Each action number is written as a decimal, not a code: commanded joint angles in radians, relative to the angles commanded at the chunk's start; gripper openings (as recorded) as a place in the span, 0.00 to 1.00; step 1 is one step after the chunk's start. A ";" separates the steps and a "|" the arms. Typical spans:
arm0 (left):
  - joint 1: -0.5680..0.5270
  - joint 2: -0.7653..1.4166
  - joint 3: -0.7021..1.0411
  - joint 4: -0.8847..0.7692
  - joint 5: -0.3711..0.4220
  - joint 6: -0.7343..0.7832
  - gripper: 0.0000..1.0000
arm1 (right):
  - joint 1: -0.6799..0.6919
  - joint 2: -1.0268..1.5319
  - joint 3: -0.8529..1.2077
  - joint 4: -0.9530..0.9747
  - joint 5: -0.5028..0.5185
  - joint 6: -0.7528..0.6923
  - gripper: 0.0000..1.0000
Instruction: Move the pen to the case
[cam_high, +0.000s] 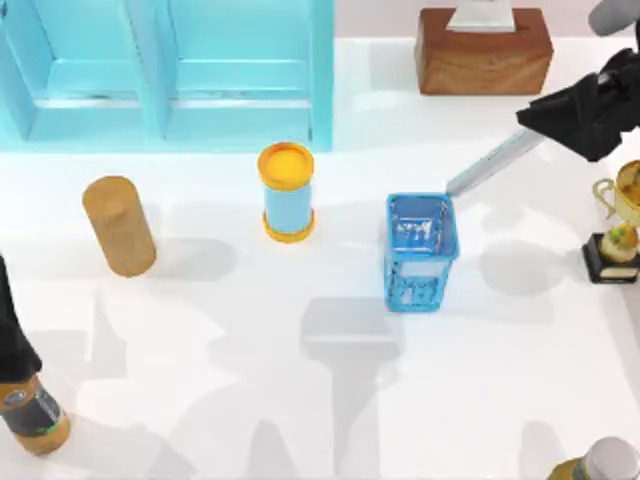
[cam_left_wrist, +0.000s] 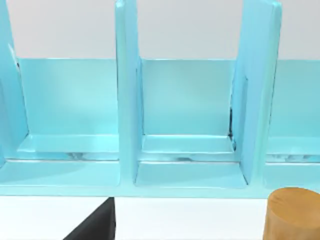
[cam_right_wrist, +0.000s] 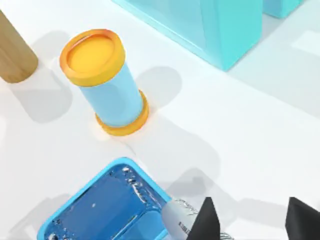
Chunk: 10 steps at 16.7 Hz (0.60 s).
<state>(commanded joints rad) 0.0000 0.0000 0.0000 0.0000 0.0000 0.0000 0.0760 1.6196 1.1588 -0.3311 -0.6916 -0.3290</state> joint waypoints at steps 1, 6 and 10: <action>0.000 0.000 0.000 0.000 0.000 0.000 1.00 | -0.026 -0.025 0.013 -0.043 -0.019 -0.021 0.00; 0.000 0.000 0.000 0.000 0.000 0.000 1.00 | -0.069 -0.068 0.031 -0.111 -0.052 -0.056 0.00; 0.000 0.000 0.000 0.000 0.000 0.000 1.00 | -0.066 -0.071 0.029 -0.119 -0.065 -0.049 0.00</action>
<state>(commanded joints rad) 0.0000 0.0000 0.0000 0.0000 0.0000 0.0000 0.0096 1.5485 1.1880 -0.4504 -0.7562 -0.3784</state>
